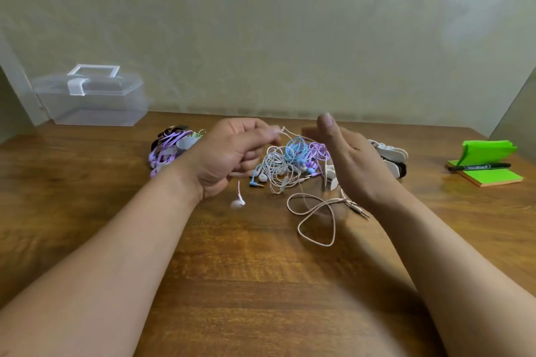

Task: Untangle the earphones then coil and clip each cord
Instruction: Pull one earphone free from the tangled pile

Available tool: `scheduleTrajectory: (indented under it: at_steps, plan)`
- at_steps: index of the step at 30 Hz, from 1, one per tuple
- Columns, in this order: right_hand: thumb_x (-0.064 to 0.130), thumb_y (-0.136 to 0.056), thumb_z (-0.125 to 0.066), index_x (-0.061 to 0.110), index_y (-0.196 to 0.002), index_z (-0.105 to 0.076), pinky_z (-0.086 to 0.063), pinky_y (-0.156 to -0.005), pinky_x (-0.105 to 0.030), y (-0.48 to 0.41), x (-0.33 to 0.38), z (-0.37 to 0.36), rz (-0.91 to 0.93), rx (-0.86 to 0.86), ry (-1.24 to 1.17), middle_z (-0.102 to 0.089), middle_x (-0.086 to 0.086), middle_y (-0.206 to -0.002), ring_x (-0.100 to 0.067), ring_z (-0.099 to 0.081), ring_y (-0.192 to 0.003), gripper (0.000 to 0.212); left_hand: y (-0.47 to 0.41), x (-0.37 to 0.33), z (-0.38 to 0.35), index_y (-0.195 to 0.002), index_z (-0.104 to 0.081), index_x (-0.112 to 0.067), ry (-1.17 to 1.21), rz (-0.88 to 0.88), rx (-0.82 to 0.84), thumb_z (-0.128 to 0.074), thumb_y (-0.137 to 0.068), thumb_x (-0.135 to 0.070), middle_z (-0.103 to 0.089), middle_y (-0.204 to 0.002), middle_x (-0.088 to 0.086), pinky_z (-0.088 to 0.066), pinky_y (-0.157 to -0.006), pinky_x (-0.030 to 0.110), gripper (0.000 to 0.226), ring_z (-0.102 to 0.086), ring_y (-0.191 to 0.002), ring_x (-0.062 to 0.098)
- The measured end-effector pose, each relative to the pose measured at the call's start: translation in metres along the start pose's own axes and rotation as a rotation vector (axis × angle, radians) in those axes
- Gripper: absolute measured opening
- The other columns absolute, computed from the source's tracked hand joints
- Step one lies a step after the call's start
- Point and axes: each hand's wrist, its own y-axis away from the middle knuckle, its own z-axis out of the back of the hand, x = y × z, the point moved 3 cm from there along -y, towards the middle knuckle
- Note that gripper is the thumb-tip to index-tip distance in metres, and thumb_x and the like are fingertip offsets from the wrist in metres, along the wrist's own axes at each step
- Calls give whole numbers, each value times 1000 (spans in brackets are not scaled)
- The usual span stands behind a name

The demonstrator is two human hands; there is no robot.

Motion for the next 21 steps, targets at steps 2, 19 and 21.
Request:
scheduleTrajectory:
  at_steps: [2,19,21]
  plan:
    - [66,-103,-30,20,-138,-67,-46,-108,-27,3,9,-3,30,38,-141,-72,11,-130,3,-63,-121,68,2,0,-9,-84,-65,-9,-114,18,24,-66,-92,-27,-30,-49,-3,-14,-38,18,20,-24,-37,6]
    - [21,-99,-64,12,-84,-62,-11,-45,-24,-14,-11,26,-305,-31,-738,-27,6,-57,-8,-19,-46,18,6,13,-6,-90,-69,-8,-97,166,184,-62,-95,-27,-50,-61,4,-34,-40,22,21,-40,-44,12]
    - [19,-98,-67,12,-84,-63,-12,-43,-24,-15,-13,28,-301,-72,-726,-30,4,-59,-8,-20,-46,16,5,12,-6,-93,-70,-6,-91,162,203,-60,-96,-25,-56,-64,6,-37,-42,24,22,-45,-45,14]
